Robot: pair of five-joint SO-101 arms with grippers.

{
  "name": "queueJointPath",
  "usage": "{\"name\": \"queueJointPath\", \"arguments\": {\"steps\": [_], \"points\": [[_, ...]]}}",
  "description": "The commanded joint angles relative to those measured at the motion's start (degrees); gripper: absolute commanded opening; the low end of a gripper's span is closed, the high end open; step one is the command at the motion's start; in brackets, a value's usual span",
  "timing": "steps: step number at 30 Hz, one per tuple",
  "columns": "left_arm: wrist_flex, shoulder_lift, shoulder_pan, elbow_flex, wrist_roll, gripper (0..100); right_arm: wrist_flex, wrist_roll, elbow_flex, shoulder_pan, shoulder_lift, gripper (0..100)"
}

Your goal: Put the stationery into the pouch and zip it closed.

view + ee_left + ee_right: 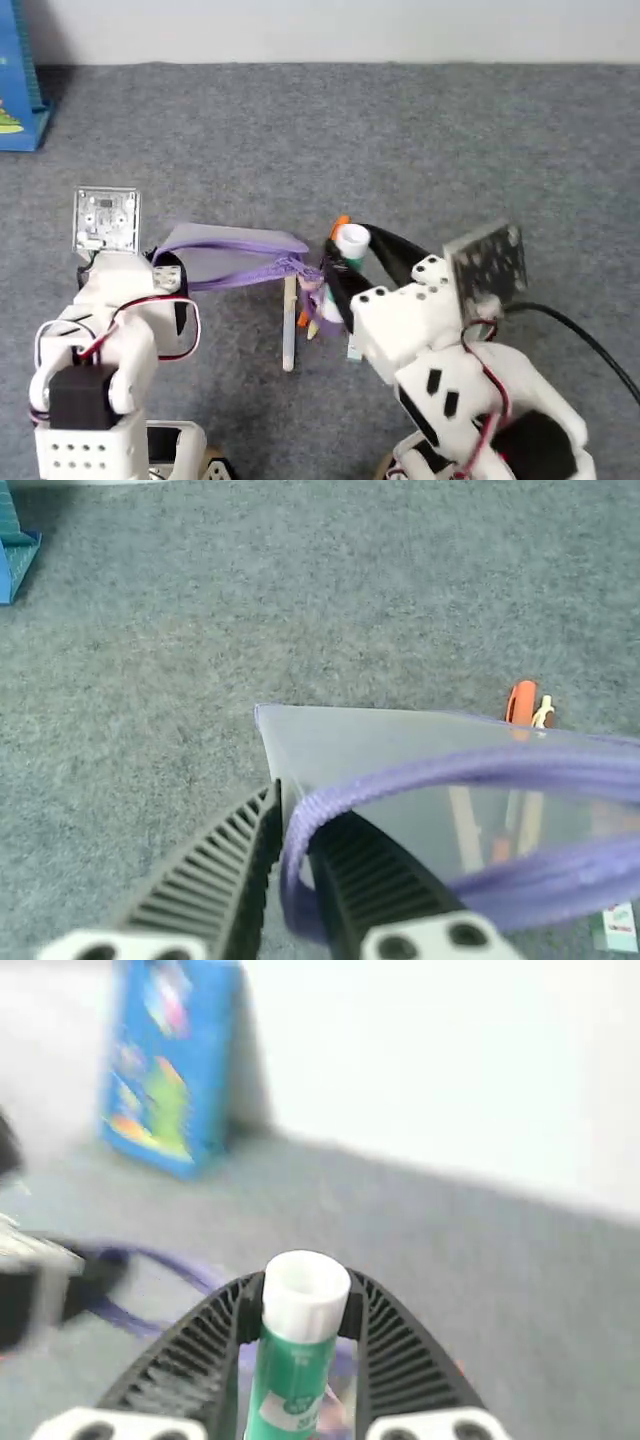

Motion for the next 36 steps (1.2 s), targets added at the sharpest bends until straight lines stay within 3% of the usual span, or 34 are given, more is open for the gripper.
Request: {"name": "queueJointPath", "arguments": {"steps": [1, 8, 14, 22, 29, 36], "points": [[-0.18, 2.11, 0.53, -3.3, 1.32, 1, -10.86, 0.62, 1.58, -2.77, 0.04, 0.8], [-0.26, 3.6, 0.53, -3.3, 1.76, 1, -37.41, 0.79, 18.11, -4.62, -0.4, 0.8], [-0.26, 3.69, 0.53, -3.3, 1.76, 1, -52.62, 0.88, 27.87, -7.25, 0.04, 0.8], [-0.7, 3.69, 4.4, -3.38, 3.16, 1, -60.26, 1.58, 33.32, -9.01, 0.84, 0.8], [-0.7, 3.69, 5.63, -3.38, 3.78, 1, -66.59, 4.13, 33.49, -9.01, 10.24, 0.8], [-0.79, 3.69, 5.63, -3.38, 3.78, 1, -66.86, 6.77, 35.08, -8.92, 12.53, 1.2]]}}
